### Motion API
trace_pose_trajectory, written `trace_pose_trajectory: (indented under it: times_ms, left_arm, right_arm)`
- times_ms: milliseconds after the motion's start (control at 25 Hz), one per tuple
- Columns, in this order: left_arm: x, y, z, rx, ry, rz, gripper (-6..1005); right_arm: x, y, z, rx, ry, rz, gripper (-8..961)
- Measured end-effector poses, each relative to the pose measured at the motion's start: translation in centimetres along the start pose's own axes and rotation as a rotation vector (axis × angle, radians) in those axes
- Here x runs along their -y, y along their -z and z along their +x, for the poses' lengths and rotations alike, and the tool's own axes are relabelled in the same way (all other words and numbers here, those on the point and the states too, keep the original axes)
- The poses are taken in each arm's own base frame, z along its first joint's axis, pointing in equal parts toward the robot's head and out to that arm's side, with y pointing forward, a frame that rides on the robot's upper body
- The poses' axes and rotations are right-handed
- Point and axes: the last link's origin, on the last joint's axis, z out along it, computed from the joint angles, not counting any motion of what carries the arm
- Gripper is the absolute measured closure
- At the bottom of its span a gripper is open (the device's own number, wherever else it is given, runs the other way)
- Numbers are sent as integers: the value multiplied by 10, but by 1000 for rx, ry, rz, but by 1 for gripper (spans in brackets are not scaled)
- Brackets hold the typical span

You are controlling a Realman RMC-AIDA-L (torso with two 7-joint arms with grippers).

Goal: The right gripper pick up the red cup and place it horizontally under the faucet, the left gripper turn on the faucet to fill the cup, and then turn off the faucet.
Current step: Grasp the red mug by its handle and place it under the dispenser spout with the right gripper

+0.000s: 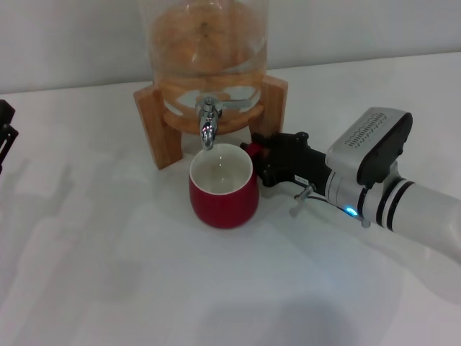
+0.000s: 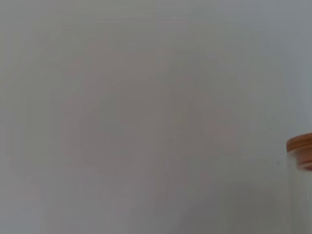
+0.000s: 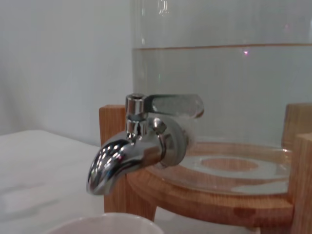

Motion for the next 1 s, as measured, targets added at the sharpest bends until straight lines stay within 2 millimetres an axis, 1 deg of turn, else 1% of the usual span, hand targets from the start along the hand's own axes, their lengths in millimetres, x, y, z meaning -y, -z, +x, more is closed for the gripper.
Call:
trace_pose_trajectory:
  times_ms: [1000]
  left_arm:
    - [-2,4,-1,1,3,-5,182]
  right_arm:
    - [-6,1,4,-19,23,-29,684]
